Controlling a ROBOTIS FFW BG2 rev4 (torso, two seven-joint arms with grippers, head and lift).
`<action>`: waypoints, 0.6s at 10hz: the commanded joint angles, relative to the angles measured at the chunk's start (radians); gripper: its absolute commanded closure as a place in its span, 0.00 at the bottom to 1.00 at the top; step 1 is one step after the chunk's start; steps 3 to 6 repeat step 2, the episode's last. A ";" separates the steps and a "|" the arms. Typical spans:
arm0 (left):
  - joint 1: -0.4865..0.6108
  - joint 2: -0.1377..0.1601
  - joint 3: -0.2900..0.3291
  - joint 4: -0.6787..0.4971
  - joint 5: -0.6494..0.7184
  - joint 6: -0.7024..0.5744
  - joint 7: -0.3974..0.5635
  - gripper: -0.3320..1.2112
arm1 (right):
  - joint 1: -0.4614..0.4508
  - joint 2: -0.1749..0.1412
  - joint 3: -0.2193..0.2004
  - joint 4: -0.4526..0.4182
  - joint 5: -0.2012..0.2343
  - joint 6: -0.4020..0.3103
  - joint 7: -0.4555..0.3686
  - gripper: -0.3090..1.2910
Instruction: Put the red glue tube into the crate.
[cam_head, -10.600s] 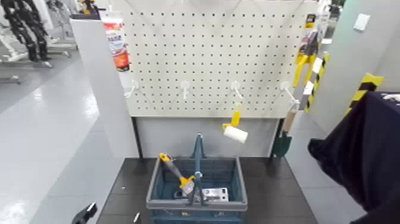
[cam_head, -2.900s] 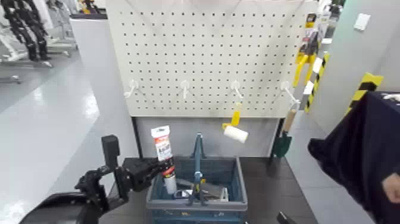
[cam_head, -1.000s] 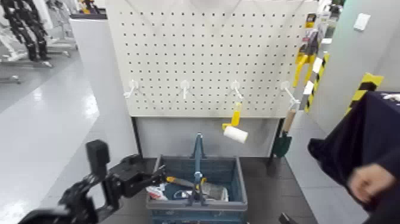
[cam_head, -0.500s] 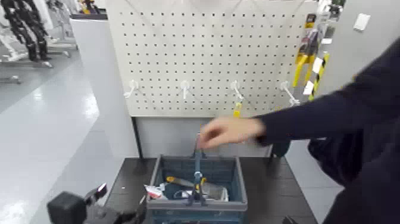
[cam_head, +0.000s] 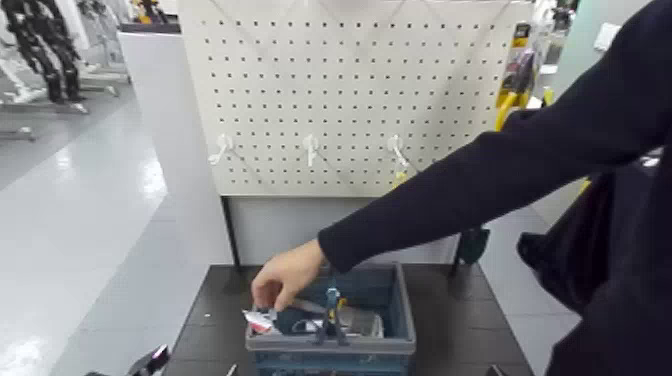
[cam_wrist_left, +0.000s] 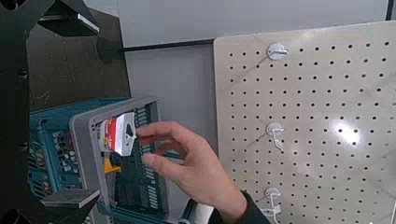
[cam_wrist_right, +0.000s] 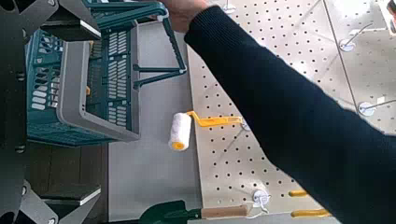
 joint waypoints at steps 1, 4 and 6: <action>-0.003 0.002 -0.005 0.001 -0.004 -0.001 0.001 0.27 | -0.003 -0.002 0.001 -0.005 0.008 0.009 0.000 0.28; -0.003 0.005 -0.006 0.001 -0.004 0.001 -0.001 0.27 | -0.003 -0.002 -0.001 -0.012 0.020 0.023 0.000 0.28; -0.003 0.005 -0.006 0.001 -0.004 0.001 -0.001 0.27 | -0.003 -0.002 -0.001 -0.012 0.020 0.023 0.000 0.28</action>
